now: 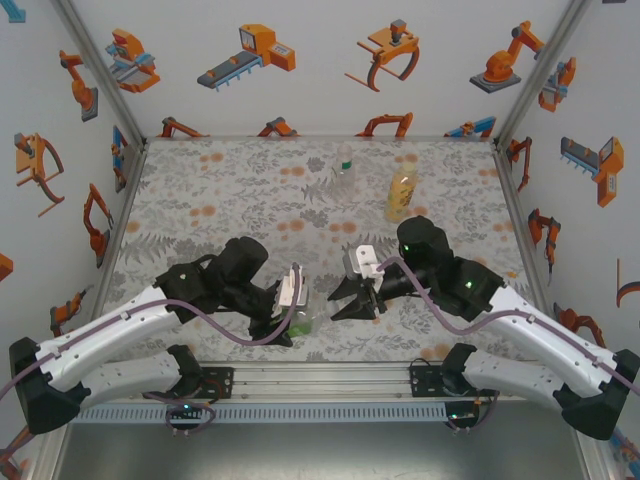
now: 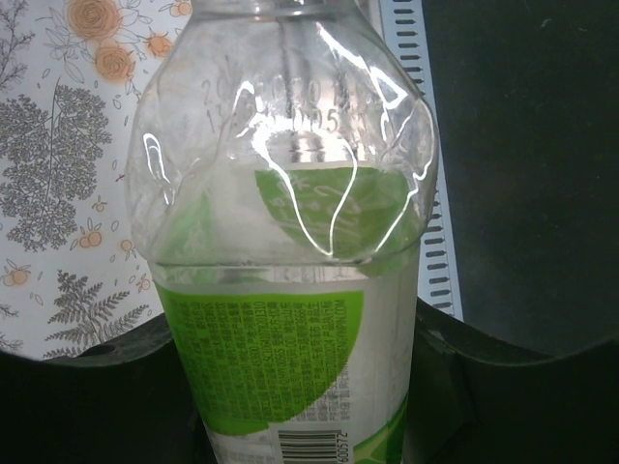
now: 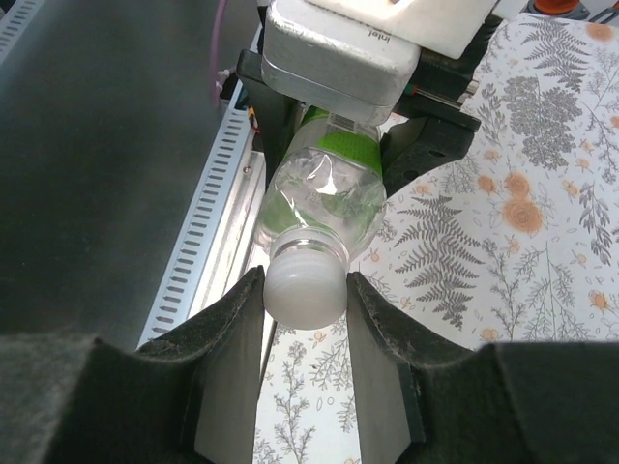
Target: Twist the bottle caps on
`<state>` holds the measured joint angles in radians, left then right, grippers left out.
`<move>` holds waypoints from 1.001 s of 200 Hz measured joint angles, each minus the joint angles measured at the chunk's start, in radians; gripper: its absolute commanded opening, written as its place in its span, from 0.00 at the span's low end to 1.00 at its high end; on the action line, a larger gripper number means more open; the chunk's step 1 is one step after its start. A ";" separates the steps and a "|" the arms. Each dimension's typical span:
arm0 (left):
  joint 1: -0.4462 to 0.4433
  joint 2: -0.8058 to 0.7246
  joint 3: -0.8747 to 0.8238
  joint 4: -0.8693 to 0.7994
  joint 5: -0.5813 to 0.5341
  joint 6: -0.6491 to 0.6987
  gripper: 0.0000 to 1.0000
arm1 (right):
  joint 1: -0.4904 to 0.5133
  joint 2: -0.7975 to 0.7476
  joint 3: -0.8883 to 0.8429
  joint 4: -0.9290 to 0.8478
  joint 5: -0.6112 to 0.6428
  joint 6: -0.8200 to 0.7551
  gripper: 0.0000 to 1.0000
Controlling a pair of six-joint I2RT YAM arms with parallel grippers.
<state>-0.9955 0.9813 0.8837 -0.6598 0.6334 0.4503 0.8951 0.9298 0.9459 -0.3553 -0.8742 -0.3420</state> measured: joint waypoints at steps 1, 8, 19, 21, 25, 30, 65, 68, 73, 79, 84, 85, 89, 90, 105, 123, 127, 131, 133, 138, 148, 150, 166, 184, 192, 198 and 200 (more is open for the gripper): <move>0.000 0.000 0.000 0.000 0.000 0.000 0.00 | 0.000 0.000 0.000 0.000 0.000 0.000 0.00; 0.000 0.001 0.000 -0.002 0.002 0.000 0.00 | 0.001 0.001 0.000 0.000 -0.001 -0.003 0.00; 0.000 0.001 0.000 -0.004 0.005 0.000 0.00 | 0.005 0.001 0.000 -0.001 -0.001 -0.010 0.00; 0.000 0.001 0.000 -0.005 0.006 0.000 0.00 | 0.006 0.001 0.000 -0.001 -0.001 -0.011 0.00; 0.000 0.001 0.000 -0.006 0.008 0.000 0.00 | 0.006 0.001 0.000 -0.001 -0.002 -0.013 0.00; 0.000 0.001 0.000 -0.006 0.010 0.000 0.00 | 0.008 0.001 0.000 -0.001 -0.003 -0.015 0.00; 0.000 0.004 0.000 -0.007 0.023 0.000 0.00 | 0.013 -0.001 0.000 -0.004 -0.011 -0.027 0.00; 0.000 0.005 0.000 -0.007 0.026 0.000 0.00 | 0.013 -0.001 0.000 -0.005 -0.012 -0.029 0.00; 0.000 0.007 0.000 -0.007 0.030 0.000 0.00 | 0.014 -0.002 0.000 -0.006 -0.012 -0.031 0.00; -0.001 0.011 0.000 -0.007 0.036 0.000 0.00 | 0.016 -0.004 0.000 -0.008 -0.013 -0.033 0.00; -0.001 0.014 0.000 -0.006 0.042 0.000 0.00 | 0.017 -0.006 0.000 -0.010 -0.012 -0.034 0.00; -0.001 0.015 0.000 -0.006 0.042 0.000 0.00 | 0.018 -0.006 0.000 -0.011 -0.012 -0.034 0.00; -0.001 0.018 0.000 -0.006 0.046 0.000 0.00 | 0.018 -0.008 0.000 -0.012 -0.012 -0.036 0.00; -0.001 0.018 0.000 -0.006 0.048 0.000 0.00 | 0.019 -0.008 0.000 -0.013 -0.012 -0.036 0.00; -0.003 0.025 0.000 0.002 0.057 -0.001 0.00 | 0.020 -0.017 -0.004 -0.013 -0.011 -0.032 0.00; -0.005 0.027 0.000 0.010 0.058 -0.001 0.00 | 0.021 -0.033 -0.023 0.017 -0.002 0.012 0.00; -0.005 0.027 0.000 0.011 0.057 -0.001 0.00 | 0.021 -0.037 -0.029 0.028 0.003 0.030 0.00; -0.005 0.027 0.000 0.013 0.055 -0.001 0.00 | 0.021 -0.041 -0.035 0.039 0.006 0.047 0.00; -0.005 0.027 0.000 0.013 0.054 -0.001 0.00 | 0.021 -0.042 -0.038 0.045 0.008 0.056 0.00; -0.005 0.027 0.000 0.014 0.050 -0.001 0.00 | 0.021 -0.046 -0.046 0.061 0.015 0.082 0.00; -0.005 0.027 0.000 0.015 0.039 -0.001 0.00 | 0.021 -0.050 -0.065 0.096 0.032 0.144 0.00; -0.005 0.027 0.000 0.016 0.036 -0.001 0.00 | 0.021 -0.051 -0.069 0.105 0.037 0.159 0.00; -0.005 0.027 0.000 0.015 0.013 0.000 0.00 | 0.021 -0.051 -0.096 0.162 0.072 0.293 0.00; -0.005 0.027 -0.003 0.017 -0.017 0.000 0.00 | 0.025 -0.051 -0.112 0.204 0.134 0.459 0.00; -0.005 0.025 -0.006 0.023 -0.032 0.000 0.00 | 0.029 -0.051 -0.115 0.215 0.166 0.529 0.00; -0.005 0.022 -0.011 0.032 -0.041 -0.001 0.00 | 0.033 -0.051 -0.117 0.221 0.197 0.587 0.00; -0.005 0.021 -0.013 0.035 -0.045 -0.001 0.00 | 0.034 -0.052 -0.118 0.224 0.206 0.603 0.00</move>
<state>-1.0004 1.0023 0.8711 -0.6247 0.5888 0.4492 0.9287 0.8780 0.8276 -0.1314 -0.6682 0.2611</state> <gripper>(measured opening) 0.527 0.366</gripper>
